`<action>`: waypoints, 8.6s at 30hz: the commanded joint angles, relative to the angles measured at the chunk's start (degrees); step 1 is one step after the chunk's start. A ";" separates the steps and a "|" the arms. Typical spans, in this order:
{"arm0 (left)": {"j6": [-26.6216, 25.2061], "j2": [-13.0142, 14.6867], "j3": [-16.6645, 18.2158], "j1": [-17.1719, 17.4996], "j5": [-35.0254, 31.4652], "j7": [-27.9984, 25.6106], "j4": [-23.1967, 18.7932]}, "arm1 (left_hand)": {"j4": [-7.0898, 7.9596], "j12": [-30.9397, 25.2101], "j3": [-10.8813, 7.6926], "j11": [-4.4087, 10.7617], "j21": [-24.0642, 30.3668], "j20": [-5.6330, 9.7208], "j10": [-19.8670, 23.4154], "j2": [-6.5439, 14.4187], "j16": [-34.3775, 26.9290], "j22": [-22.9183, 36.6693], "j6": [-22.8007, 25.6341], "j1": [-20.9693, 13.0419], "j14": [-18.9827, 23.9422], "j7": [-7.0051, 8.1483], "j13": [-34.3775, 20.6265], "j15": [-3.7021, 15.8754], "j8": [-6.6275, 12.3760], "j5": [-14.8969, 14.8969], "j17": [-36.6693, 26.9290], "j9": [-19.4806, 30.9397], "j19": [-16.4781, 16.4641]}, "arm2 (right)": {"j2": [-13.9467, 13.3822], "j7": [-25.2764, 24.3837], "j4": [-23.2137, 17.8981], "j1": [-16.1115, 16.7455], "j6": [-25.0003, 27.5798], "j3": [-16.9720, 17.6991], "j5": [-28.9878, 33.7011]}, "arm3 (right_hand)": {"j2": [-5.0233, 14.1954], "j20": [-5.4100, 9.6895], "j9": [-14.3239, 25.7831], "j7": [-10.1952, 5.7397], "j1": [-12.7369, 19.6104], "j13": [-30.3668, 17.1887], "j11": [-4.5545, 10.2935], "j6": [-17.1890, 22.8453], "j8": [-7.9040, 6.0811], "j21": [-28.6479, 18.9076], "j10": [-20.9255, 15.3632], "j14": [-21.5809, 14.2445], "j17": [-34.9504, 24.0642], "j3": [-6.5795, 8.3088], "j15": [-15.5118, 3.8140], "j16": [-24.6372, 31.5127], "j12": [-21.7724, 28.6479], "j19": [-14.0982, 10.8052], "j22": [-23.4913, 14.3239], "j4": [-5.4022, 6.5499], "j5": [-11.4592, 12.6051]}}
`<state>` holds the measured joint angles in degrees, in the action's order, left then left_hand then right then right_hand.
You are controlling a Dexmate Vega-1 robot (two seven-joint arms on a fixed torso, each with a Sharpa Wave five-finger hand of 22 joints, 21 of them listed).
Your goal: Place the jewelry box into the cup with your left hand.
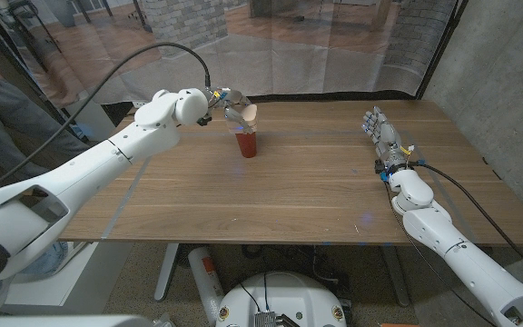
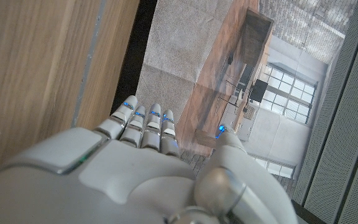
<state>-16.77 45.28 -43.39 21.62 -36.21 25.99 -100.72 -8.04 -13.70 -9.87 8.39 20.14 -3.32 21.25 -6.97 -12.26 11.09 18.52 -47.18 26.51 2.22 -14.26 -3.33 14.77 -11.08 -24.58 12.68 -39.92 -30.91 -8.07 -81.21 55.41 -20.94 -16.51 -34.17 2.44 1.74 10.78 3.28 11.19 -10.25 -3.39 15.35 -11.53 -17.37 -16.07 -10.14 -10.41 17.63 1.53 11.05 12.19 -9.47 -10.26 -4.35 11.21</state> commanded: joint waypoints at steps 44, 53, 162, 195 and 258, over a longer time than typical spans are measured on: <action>-1.78 0.36 -0.04 0.70 -1.10 -0.33 -0.97 | 4.31 2.46 -1.50 -3.44 -5.25 -4.87 -6.21 8.23 2.14 0.77 -3.37 -3.79 -6.82 -0.12 0.21 3.18 -2.54 -1.73 2.53 -0.21 14.23 | -0.36 0.45 -0.01 0.01 0.07 0.09 -0.20 | 0.61 -0.09 0.20 -0.09 -0.02 -0.25 0.04 0.84 0.15 0.68 -1.12 -0.96 -0.11 0.01 -0.53 -0.15 -0.05 -1.34 -0.24 -0.52 -0.01; -1.26 0.41 0.02 0.83 -0.90 -0.79 -0.57 | 4.48 2.73 -1.25 -3.79 -5.79 -5.60 -7.67 8.15 2.14 0.78 -4.71 -3.37 -8.46 -0.36 0.40 2.96 -3.03 -1.90 3.02 -0.27 15.68 | -0.32 0.05 -0.34 0.15 0.28 0.03 0.00 | 0.65 -0.13 0.20 -0.12 -0.04 -0.25 0.04 0.81 0.18 0.83 -1.17 -1.04 -0.11 0.00 -0.46 -0.14 -0.05 -1.39 -0.24 -0.53 -0.01; -1.27 -0.19 -0.04 -0.68 4.20 -3.16 2.96 | 9.64 2.87 5.85 -10.81 -9.31 -9.18 -24.20 4.60 1.99 -0.28 -21.36 7.96 -26.21 -1.73 2.49 -2.58 -4.21 -4.29 11.25 -1.02 29.70 | -0.26 -1.30 -0.54 0.18 1.13 0.05 0.52 | 0.78 -0.59 0.20 -0.56 -0.21 -0.26 0.38 0.79 0.25 2.36 -1.34 -1.32 -0.12 -0.26 -0.45 -0.23 -0.11 -1.84 -0.33 -0.75 0.01; -1.93 -1.08 -1.20 -1.70 3.07 -2.21 2.82 | 10.82 2.80 7.71 -11.00 -9.42 -9.16 -26.18 3.49 1.86 -0.34 -23.41 10.52 -28.20 -1.71 2.69 -2.72 -4.28 -4.93 12.14 -1.20 31.74 | 0.03 -0.95 0.17 0.28 0.05 0.26 0.30 | 0.74 -0.69 0.20 -0.59 -0.27 -0.26 0.33 0.72 0.28 2.81 -1.39 -1.23 -0.12 -0.37 -0.36 -0.30 -0.12 -1.86 -0.35 -0.82 0.00; -6.46 1.29 4.06 -0.37 -0.06 -2.86 -8.65 | 11.80 1.86 9.11 -11.07 -9.17 -9.08 -25.26 3.46 1.23 -0.33 -21.71 12.14 -28.14 -2.32 2.86 -2.83 -3.13 -6.09 12.93 -1.38 33.30 | -0.85 -0.48 -1.92 2.06 -1.14 1.31 0.06 | 0.92 -0.61 0.19 -0.30 -0.15 -0.26 0.28 0.82 0.25 3.59 -1.54 -1.22 -0.09 -0.40 -0.46 -0.33 -0.12 -2.17 -0.39 -1.04 0.04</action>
<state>-23.29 46.45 -39.87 21.09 -36.14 23.44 -108.79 3.79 -11.26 -1.00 -2.56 10.81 -12.19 -4.22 -3.52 -10.69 10.67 -3.36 -35.68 -1.48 -0.09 -11.46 -5.85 11.25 -16.74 -11.53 11.19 -7.11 -31.73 -8.35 -82.85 57.33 -22.09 -15.25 -34.25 2.73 1.33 10.78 3.18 10.89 -10.25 -3.09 15.86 -11.53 -13.95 -17.19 -11.06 -10.41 17.08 1.02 10.82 12.19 -11.11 -10.52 -4.90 11.21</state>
